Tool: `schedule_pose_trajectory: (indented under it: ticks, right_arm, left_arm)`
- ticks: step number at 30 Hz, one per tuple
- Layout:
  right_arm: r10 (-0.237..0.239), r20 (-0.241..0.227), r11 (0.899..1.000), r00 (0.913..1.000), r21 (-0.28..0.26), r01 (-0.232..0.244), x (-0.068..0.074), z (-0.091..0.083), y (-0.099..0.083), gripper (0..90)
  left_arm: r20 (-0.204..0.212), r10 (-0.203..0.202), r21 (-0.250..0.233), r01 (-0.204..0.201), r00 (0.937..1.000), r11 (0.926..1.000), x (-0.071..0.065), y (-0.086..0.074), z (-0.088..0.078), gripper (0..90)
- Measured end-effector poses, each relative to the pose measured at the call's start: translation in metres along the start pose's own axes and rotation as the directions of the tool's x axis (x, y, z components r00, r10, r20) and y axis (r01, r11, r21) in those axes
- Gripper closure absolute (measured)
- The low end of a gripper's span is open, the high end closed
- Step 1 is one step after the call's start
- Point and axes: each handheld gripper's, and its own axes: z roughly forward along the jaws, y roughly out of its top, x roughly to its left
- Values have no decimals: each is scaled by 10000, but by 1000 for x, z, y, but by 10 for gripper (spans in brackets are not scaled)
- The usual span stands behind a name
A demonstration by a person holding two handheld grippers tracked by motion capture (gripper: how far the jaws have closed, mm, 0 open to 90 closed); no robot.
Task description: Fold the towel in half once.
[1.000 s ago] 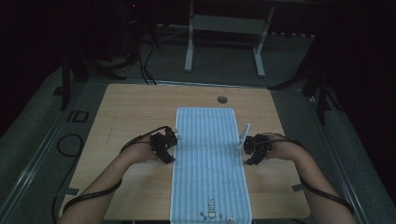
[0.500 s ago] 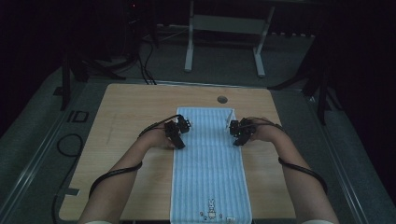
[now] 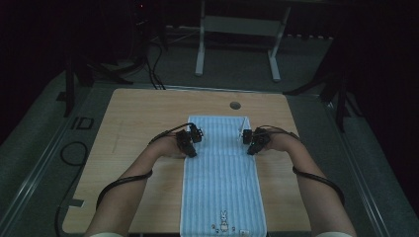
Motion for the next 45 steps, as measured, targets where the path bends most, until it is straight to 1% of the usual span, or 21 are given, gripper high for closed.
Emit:
schedule_pose_trajectory:
  ticks: [2, 4, 6, 7, 8, 10, 11, 12, 16, 17, 18, 19, 23, 25, 28, 31, 34, 37, 39, 42, 45]
  right_arm:
    - [79, -42, 9999, 10000, -72, -79, -1, 0, -1, 870]
    - [328, 103, 9994, 9994, -133, -326, -3, -3, -3, 872]
    - [459, 368, 9986, 9983, -291, -449, -7, -10, -3, 873]
    - [582, 503, 9979, 9970, -310, -567, -9, -14, -3, 875]
    - [613, 577, 9973, 9964, -435, -589, -10, -19, -2, 876]
    - [624, 715, 9967, 9955, -555, -584, -11, -25, -2, 876]
    - [613, 961, 9965, 9935, -620, -555, -11, -36, 0, 876]
    - [613, 1081, 9961, 9922, -704, -539, -11, -41, 1, 876]
    - [446, 1332, 9955, 9901, -892, -328, -5, -57, 1, 876]
    - [369, 1443, 9923, 9889, -1223, -192, 5, -67, -2, 875]
    - [369, 1443, 9923, 9889, -1223, -192, 5, -67, -2, 875]
    - [192, 1636, 9905, 9863, -1373, 35, 20, -74, -6, 876]
    - [-167, 1597, 9865, 9870, -1584, 423, 54, -82, -17, 875]
    - [-473, 1605, 9853, 9859, -1549, 725, 72, -82, -21, 875]
    - [-754, 1460, 9836, 9864, -1516, 976, 97, -77, -25, 875]
    - [-1058, 1187, 9811, 9873, -1494, 1231, 118, -66, -28, 874]
    - [-1156, 881, 9809, 9894, -1470, 1277, 131, -50, -29, 873]
    - [-1221, 519, 9813, 9912, -1434, 1284, 139, -33, -28, 871]
    - [-1248, 326, 9828, 9917, -1331, 1280, 141, -22, -27, 866]
    - [-1225, 204, 9846, 9923, -1234, 1241, 141, -14, -26, 859]
    - [-997, -72, 9865, 9950, -1314, 979, 133, -8, -24, 854]
  left_arm:
    - [-26, -92, 117, 93, 10000, 9999, 0, 1, -1, 866]
    - [-558, -743, -38, 743, 9957, 9972, 5, 2, -5, 866]
    - [-777, -902, -183, 890, 9929, 9959, 7, 2, -9, 866]
    - [-1040, -1146, -369, 1113, 9880, 9931, 11, 3, -16, 865]
    - [-1259, -1140, -435, 1093, 9855, 9931, 11, 3, -21, 865]
    - [-1222, -1158, -485, 1106, 9857, 9927, 12, 3, -25, 864]
    - [-1531, -1084, -607, 1002, 9822, 9931, 12, 4, -33, 864]
    - [-1508, -1181, -611, 1099, 9815, 9921, 11, 4, -38, 864]
    - [-1480, -986, -566, 911, 9841, 9942, 1, 2, -52, 858]
    - [-1542, -879, -637, 789, 9841, 9948, -8, -1, -61, 856]
    - [-1542, -879, -637, 789, 9841, 9948, -8, -1, -61, 856]
    - [-1553, -818, -827, 695, 9845, 9941, -20, -7, -71, 856]
    - [-1257, -330, -938, 213, 9915, 9954, -46, -20, -81, 851]
    - [-1129, -148, -942, 42, 9935, 9955, -62, -27, -80, 847]
    - [-792, 430, -652, -482, 9959, 9967, -86, -36, -73, 846]
    - [-541, 602, -448, -627, 9967, 9970, -105, -47, -61, 834]
    - [-408, 755, -93, -760, 9963, 9971, -118, -54, -46, 823]
    - [-202, 788, 190, -784, 9967, 9967, -124, -60, -32, 810]
    - [-279, 886, 384, -875, 9957, 9954, -124, -62, -24, 806]
    - [-221, 870, 335, -862, 9960, 9957, -122, -62, -21, 791]
    - [-399, 884, 175, -877, 9953, 9960, -111, -59, -19, 792]
